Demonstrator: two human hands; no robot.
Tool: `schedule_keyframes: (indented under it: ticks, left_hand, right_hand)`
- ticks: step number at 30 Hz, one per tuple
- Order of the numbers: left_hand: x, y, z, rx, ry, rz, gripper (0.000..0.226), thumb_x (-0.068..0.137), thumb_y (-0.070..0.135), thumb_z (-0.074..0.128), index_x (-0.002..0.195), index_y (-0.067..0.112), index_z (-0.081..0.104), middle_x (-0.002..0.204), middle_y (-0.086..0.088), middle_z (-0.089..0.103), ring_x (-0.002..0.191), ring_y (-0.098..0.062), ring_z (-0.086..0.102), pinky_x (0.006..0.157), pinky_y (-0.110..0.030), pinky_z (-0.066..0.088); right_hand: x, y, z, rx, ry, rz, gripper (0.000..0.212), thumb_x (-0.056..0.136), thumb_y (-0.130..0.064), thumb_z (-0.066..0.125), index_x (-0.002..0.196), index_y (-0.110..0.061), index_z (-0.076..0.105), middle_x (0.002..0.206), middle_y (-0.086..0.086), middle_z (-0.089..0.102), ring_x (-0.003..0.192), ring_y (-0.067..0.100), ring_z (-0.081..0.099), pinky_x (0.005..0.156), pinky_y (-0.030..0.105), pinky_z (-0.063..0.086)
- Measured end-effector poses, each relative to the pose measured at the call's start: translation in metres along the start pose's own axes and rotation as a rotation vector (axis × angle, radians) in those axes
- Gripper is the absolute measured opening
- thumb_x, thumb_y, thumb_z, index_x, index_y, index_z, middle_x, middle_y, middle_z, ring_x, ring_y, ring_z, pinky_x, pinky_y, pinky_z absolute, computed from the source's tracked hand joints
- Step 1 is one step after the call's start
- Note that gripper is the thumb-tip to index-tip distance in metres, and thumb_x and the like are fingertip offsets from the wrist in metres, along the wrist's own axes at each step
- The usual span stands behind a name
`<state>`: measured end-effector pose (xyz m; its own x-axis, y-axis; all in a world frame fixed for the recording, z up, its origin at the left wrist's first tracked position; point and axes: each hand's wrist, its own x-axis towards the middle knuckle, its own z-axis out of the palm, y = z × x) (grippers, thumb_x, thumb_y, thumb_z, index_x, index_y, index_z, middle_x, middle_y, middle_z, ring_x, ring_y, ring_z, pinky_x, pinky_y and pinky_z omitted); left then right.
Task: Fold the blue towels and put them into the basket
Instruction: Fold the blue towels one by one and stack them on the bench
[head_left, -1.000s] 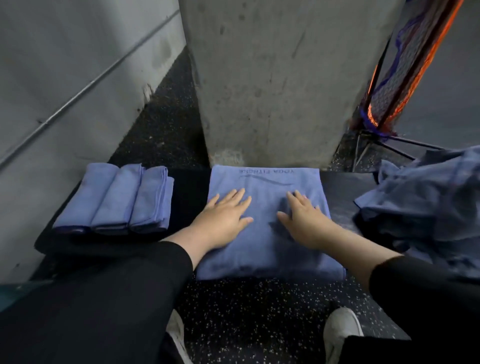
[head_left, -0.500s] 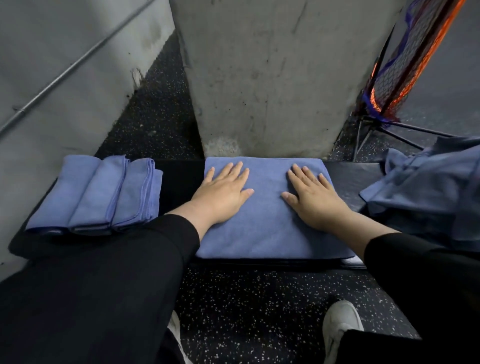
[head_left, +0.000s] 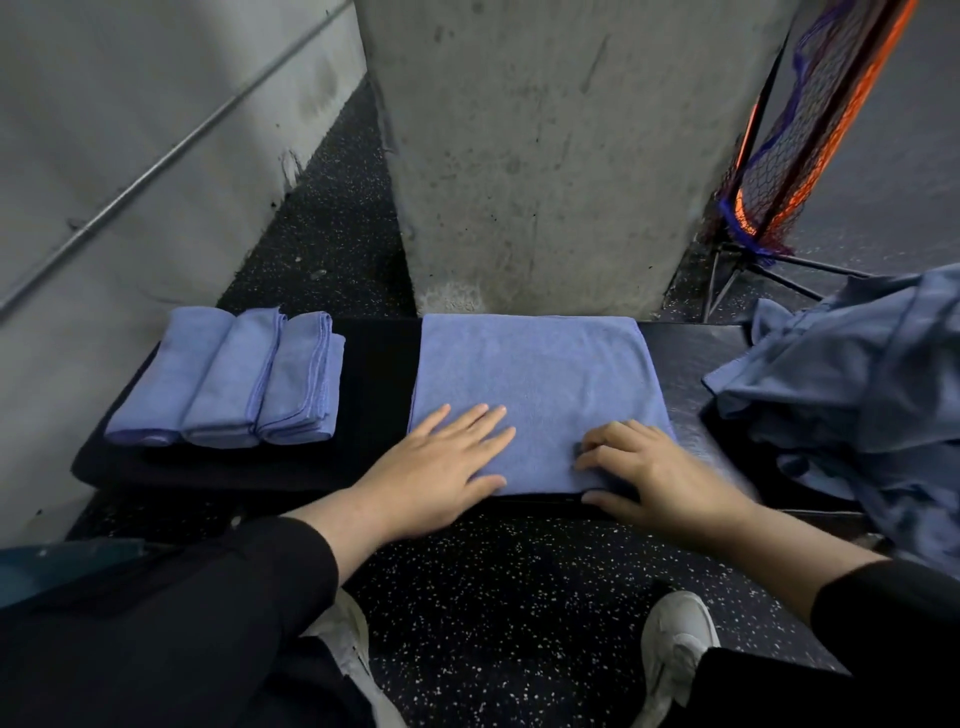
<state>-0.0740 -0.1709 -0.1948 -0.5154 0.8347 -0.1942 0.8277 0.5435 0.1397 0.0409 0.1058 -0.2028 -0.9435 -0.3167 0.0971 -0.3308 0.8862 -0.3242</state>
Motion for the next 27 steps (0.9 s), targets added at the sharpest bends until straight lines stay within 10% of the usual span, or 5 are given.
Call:
schedule_keyframes:
  ticks: [8,15,21,27]
  left_hand:
    - [0.002,0.033,-0.007,-0.076,0.055,-0.115,0.074,0.097,0.069,0.032,0.157,0.026,0.028,0.167,0.008,0.015,0.154,-0.008,0.008,0.125,-0.039,0.008]
    - [0.013,0.010,-0.015,-0.249,0.315,-0.279,0.016,0.093,0.007,0.054,0.102,0.010,0.067,0.107,-0.001,0.065,0.103,-0.024,0.058,0.087,-0.041,0.047]
    - [-0.004,-0.020,-0.029,-0.308,0.321,-0.366,0.014,0.097,0.013,0.051,0.091,0.013,0.063,0.086,0.000,0.061,0.080,-0.021,0.056,0.067,-0.038,0.046]
    - [-0.022,-0.026,-0.053,-0.475,0.230,-0.390,0.016,0.104,0.027,0.049,0.092,0.024,0.059,0.072,0.001,0.056,0.062,-0.011,0.046,0.055,-0.028,0.033]
  right_hand:
    - [0.025,-0.025,0.000,-0.147,0.116,0.207,0.026,0.095,-0.040,0.038,0.089,-0.021,0.054,0.086,-0.005,0.059,0.083,0.023,0.054,0.074,0.045,0.048]
    - [0.033,-0.011,-0.011,-0.112,0.116,0.282,0.019,0.100,-0.038,0.047,0.100,-0.020,0.054,0.093,-0.002,0.064,0.087,0.027,0.058,0.073,0.041,0.047]
    - [0.011,0.006,-0.014,-0.205,-0.007,0.187,0.047,0.079,-0.025,0.072,0.123,-0.018,0.058,0.107,-0.001,0.061,0.097,0.027,0.059,0.083,0.043,0.051]
    - [0.009,0.004,-0.047,-0.008,0.065,0.473,0.027,0.088,-0.014,0.061,0.114,-0.021,0.065,0.101,0.002,0.072,0.094,0.027,0.065,0.076,0.035,0.047]
